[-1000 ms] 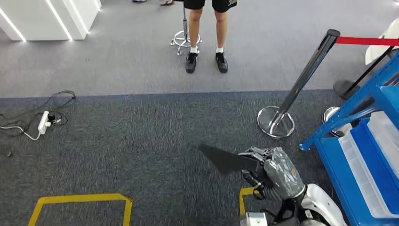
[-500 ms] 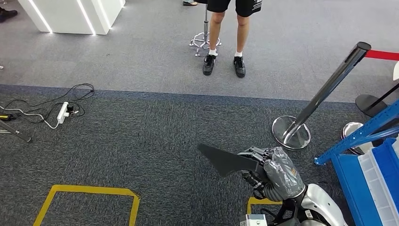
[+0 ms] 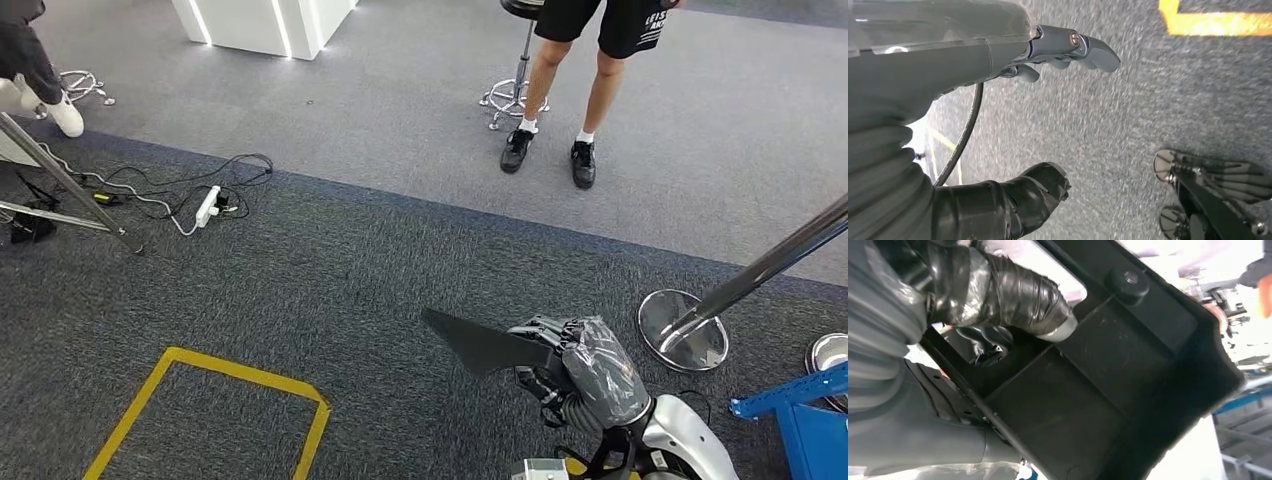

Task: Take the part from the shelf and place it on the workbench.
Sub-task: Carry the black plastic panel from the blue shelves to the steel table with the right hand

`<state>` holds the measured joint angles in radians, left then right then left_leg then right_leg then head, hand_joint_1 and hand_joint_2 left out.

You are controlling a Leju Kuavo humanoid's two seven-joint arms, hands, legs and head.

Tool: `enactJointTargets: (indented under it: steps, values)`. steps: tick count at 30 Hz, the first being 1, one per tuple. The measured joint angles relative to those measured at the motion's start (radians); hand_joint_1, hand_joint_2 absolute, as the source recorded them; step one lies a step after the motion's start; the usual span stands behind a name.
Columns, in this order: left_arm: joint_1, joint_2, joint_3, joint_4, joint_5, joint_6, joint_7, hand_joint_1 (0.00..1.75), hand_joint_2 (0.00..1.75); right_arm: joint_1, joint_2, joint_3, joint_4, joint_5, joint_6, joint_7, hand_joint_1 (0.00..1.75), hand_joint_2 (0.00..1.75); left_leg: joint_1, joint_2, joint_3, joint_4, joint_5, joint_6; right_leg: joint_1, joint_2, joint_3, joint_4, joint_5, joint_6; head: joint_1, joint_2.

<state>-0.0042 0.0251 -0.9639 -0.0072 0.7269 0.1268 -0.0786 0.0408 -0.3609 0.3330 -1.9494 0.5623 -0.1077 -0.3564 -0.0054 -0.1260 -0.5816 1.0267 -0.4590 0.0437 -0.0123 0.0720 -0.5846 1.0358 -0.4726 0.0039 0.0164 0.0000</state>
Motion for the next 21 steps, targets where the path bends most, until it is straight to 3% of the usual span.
enactJointTargets:
  steps: [1, 3, 4, 6, 8, 9, 11, 13, 14, 16, 17, 19, 21]
  values:
    - [0.003, 0.001, 0.000, 0.000, 0.000, 0.001, 0.000, 0.00, 1.75, -0.001, 0.000, 0.000, -0.001, 0.000, 0.000, 0.001, 1.75, 1.75, 0.000, -0.010, -0.003, -0.003, 0.001, -0.006, -0.001, -0.011, 0.002, -0.003, 0.001, -0.002, 0.000, 0.000]
    - [0.006, 0.001, -0.001, 0.000, 0.000, 0.004, 0.000, 0.00, 1.75, -0.002, 0.000, 0.000, -0.003, 0.001, 0.000, 0.002, 1.75, 1.75, -0.002, 0.017, -0.011, 0.016, -0.015, -0.018, -0.007, -0.036, 0.012, -0.018, 0.004, -0.010, -0.002, 0.000]
    - [0.005, 0.001, -0.001, 0.000, 0.000, 0.005, 0.000, 0.00, 1.75, -0.001, 0.000, 0.000, -0.005, 0.002, 0.000, 0.002, 1.75, 1.75, -0.002, 0.046, -0.027, 0.050, -0.037, -0.024, -0.010, -0.050, 0.017, -0.025, 0.006, -0.015, -0.003, 0.000]
    - [0.000, 0.000, -0.002, 0.000, 0.001, 0.008, -0.001, 0.00, 1.75, 0.001, 0.000, -0.001, -0.006, 0.003, -0.001, 0.004, 1.75, 1.75, 0.004, 0.101, -0.086, 0.170, -0.101, -0.035, -0.009, -0.079, 0.022, -0.029, 0.005, -0.020, -0.006, 0.000]
    - [-0.001, 0.000, -0.002, 0.000, 0.002, 0.011, -0.003, 0.00, 1.75, 0.003, 0.000, -0.001, -0.006, 0.004, -0.001, 0.007, 1.75, 1.75, 0.011, 0.117, -0.136, 0.264, -0.131, -0.045, -0.009, -0.107, 0.024, -0.029, 0.001, -0.020, -0.006, 0.000]
    - [-0.001, 0.001, -0.003, 0.000, 0.003, 0.012, -0.004, 0.00, 1.75, 0.003, 0.000, 0.000, -0.006, 0.006, -0.001, 0.009, 1.75, 1.75, 0.015, 0.121, -0.136, 0.261, -0.118, -0.049, -0.010, -0.121, 0.025, -0.029, -0.001, -0.019, -0.006, 0.000]
    - [0.002, 0.001, -0.005, 0.000, 0.005, 0.013, -0.004, 0.00, 1.75, 0.004, 0.000, 0.000, -0.006, 0.009, -0.001, 0.012, 1.75, 1.75, 0.018, 0.145, -0.078, 0.151, -0.052, -0.050, -0.011, -0.145, 0.033, -0.028, -0.006, -0.013, -0.006, 0.000]
    - [0.002, 0.002, -0.009, 0.000, 0.008, 0.014, -0.005, 0.00, 1.75, 0.003, 0.000, 0.000, -0.006, 0.014, -0.002, 0.013, 1.75, 1.75, 0.011, 0.191, -0.014, 0.026, -0.006, -0.041, -0.007, -0.167, 0.041, -0.027, -0.014, -0.002, -0.005, 0.000]
    - [0.001, 0.002, -0.010, 0.000, 0.011, 0.014, -0.004, 0.00, 1.75, 0.003, 0.000, 0.000, -0.006, 0.016, -0.002, 0.014, 1.75, 1.75, 0.007, 0.204, 0.000, -0.004, 0.000, -0.034, -0.004, -0.177, 0.044, -0.026, -0.017, 0.003, -0.005, 0.000]
    - [0.001, 0.003, -0.015, 0.000, 0.018, 0.013, -0.004, 0.00, 1.75, -0.001, 0.000, 0.000, -0.006, 0.025, -0.004, 0.018, 1.75, 1.75, 0.004, 0.187, -0.002, -0.013, 0.000, -0.021, -0.002, -0.200, 0.050, -0.027, -0.021, 0.014, -0.004, 0.000]
    - [0.003, 0.004, -0.017, 0.000, 0.024, 0.011, -0.010, 0.00, 1.75, -0.007, 0.002, 0.002, -0.006, 0.037, -0.005, 0.022, 1.75, 1.75, 0.005, 0.175, -0.001, -0.017, 0.002, -0.015, -0.004, -0.196, 0.053, -0.025, -0.025, 0.020, -0.004, 0.000]
    - [0.002, 0.004, -0.019, 0.000, 0.040, 0.008, -0.042, 0.00, 1.75, -0.033, 0.012, 0.016, -0.004, 0.084, -0.011, 0.044, 1.75, 1.75, 0.010, 0.154, 0.007, -0.025, 0.008, -0.001, -0.009, -0.148, 0.040, 0.019, -0.059, 0.028, -0.003, 0.000]
    - [-0.005, 0.005, -0.019, 0.000, 0.054, 0.008, -0.071, 0.00, 1.75, -0.073, 0.032, 0.047, -0.003, 0.134, -0.014, 0.095, 1.75, 1.75, 0.010, 0.134, 0.007, -0.027, 0.012, 0.008, -0.011, -0.091, -0.019, 0.141, -0.124, 0.028, -0.003, 0.000]
